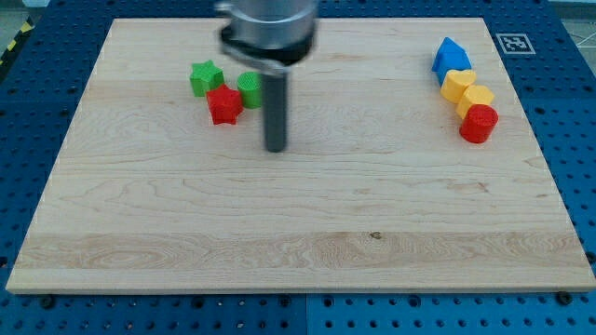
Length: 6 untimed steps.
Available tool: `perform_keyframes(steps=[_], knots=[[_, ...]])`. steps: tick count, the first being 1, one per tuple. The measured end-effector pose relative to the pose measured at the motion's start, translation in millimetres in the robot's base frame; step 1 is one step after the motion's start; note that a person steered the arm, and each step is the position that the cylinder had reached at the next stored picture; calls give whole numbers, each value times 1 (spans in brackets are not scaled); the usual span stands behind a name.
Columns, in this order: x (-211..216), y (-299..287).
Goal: Separate the red star from the green circle
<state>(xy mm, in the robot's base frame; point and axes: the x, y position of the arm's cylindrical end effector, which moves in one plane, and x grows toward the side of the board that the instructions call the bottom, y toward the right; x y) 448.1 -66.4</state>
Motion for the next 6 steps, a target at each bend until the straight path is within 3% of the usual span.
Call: perform_keyframes(steps=[1, 2, 6], knots=[[-11, -99], [-52, -152], [-85, -46]])
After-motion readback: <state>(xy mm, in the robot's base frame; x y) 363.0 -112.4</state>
